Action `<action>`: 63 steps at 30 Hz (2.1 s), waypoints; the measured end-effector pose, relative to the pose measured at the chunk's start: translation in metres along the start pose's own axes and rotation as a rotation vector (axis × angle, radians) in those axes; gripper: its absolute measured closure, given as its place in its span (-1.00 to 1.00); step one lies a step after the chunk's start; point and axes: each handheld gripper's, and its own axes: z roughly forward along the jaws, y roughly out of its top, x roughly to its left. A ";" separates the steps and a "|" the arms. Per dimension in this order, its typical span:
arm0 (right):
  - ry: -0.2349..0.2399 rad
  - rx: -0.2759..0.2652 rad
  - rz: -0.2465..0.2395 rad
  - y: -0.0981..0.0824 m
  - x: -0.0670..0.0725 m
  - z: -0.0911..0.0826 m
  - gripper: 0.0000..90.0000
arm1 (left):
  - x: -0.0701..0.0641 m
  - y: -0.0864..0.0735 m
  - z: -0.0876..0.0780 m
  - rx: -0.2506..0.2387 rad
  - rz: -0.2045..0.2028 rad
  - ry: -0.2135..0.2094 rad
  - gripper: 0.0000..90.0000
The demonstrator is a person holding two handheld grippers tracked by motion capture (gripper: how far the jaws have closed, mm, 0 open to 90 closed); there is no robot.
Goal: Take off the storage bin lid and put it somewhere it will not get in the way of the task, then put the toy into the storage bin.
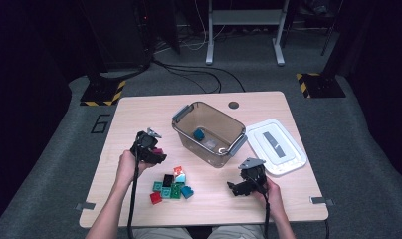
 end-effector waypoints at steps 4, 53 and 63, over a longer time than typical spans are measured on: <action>0.000 0.001 0.003 0.000 0.000 0.000 -1.00 | -0.001 0.005 -0.002 -0.006 0.004 -0.002 0.08; 0.001 0.000 0.000 0.000 0.000 0.000 -1.00 | -0.013 0.097 -0.044 -0.089 0.098 0.005 0.08; 0.001 0.001 0.003 0.000 0.000 0.000 -1.00 | -0.024 0.124 -0.028 -0.081 0.123 -0.008 0.08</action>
